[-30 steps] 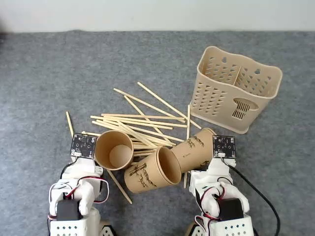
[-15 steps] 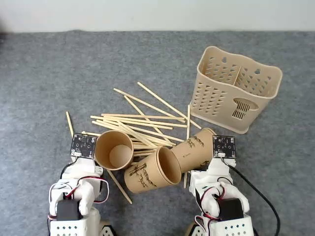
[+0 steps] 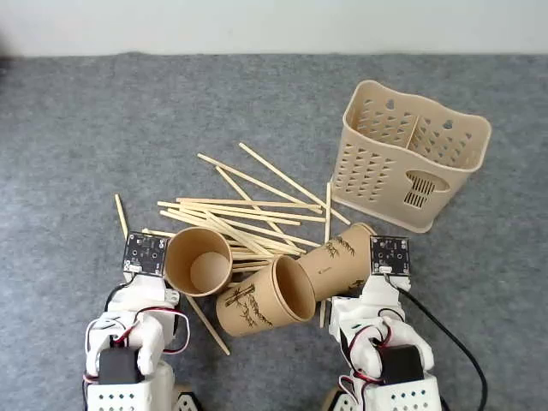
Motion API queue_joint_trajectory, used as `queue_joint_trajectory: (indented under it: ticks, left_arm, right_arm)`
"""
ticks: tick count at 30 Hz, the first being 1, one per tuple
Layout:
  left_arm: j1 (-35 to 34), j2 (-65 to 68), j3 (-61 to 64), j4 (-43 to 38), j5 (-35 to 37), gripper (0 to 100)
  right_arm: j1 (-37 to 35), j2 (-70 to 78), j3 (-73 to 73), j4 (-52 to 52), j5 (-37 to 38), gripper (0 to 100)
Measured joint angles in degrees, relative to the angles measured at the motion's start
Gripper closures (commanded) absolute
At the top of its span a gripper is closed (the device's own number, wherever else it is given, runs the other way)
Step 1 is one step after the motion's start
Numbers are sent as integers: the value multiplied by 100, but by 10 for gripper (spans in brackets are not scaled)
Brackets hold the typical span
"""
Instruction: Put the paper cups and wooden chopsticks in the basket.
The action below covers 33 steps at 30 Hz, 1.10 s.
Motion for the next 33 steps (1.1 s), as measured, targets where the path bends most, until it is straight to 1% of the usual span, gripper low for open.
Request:
queue_joint_trajectory:
  ticks: [11, 20, 22, 27, 33]
  left_arm:
    - [0, 0, 0, 0, 0, 985]
    - [193, 0, 0, 0, -26, 985]
    - [193, 0, -220, 114, -35, 985]
    - [-35, 0, -1336, 492, -35, 985]
    - [-132, 0, -2286, 536, -44, 985]
  right_arm:
    - [0, 0, 0, 0, 0, 990]
    - [0, 0, 0, 0, 0, 990]
    - [0, 0, 0, 0, 0, 990]
    - [-387, 0, 0, 0, 0, 990]
    - [-958, 0, 0, 0, 0, 990]
